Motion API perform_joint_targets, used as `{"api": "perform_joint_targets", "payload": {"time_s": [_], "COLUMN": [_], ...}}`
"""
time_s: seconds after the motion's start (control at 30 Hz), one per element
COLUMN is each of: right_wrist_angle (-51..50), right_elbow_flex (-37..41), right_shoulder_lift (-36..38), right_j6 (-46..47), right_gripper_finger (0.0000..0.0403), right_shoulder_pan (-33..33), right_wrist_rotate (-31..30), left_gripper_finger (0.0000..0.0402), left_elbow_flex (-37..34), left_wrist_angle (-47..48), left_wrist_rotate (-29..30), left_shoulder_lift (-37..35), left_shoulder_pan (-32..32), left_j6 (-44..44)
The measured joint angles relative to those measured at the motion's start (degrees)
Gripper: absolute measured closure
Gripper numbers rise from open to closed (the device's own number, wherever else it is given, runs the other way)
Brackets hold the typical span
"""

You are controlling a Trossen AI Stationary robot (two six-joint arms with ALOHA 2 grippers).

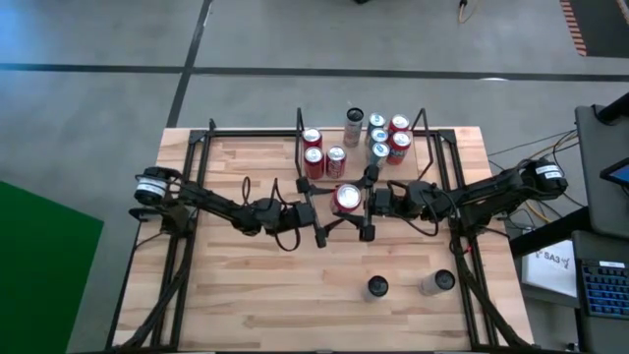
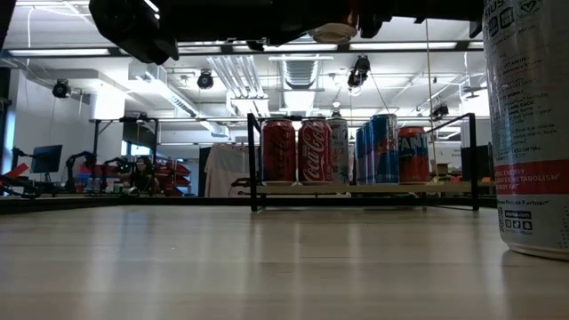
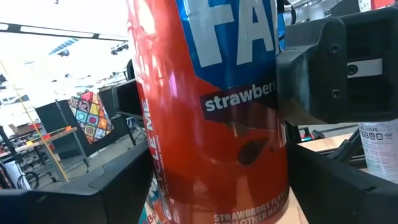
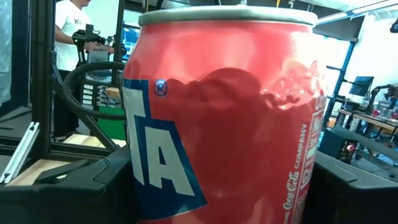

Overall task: Place canned beverage on shelf
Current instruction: Put the red soda can on the shelf

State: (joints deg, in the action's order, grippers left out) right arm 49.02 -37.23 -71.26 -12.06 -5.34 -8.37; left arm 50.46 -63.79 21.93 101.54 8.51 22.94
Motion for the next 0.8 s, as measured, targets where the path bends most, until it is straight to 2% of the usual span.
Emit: {"api": "perform_joint_targets", "payload": {"time_s": [0.17,0.3,0.57,0.8], "right_wrist_angle": [-0.3,-0.9,-2.9,-9.9], "right_elbow_flex": [0.0,0.0,-0.1,-1.6], "right_shoulder_lift": [0.0,0.0,0.5,2.6], "right_j6": [-0.3,0.3,1.7,2.0], "right_gripper_finger": [0.0113,0.0104,0.0054,0.0059], "right_shoulder_pan": [0.0,0.0,0.0,0.0], "right_wrist_rotate": [0.0,-0.1,-0.2,-2.4], "left_gripper_finger": [0.0119,0.0119,0.0119,0.0119], "left_elbow_flex": [-0.2,-0.3,-0.9,-2.3], "left_wrist_angle": [0.0,0.2,2.3,2.4], "left_wrist_rotate": [0.1,0.7,3.0,6.3], "left_shoulder_lift": [0.0,0.0,0.0,0.0], "left_shoulder_pan": [0.0,0.0,0.0,0.1], "left_j6": [-0.2,-1.0,-0.5,-0.4]}}
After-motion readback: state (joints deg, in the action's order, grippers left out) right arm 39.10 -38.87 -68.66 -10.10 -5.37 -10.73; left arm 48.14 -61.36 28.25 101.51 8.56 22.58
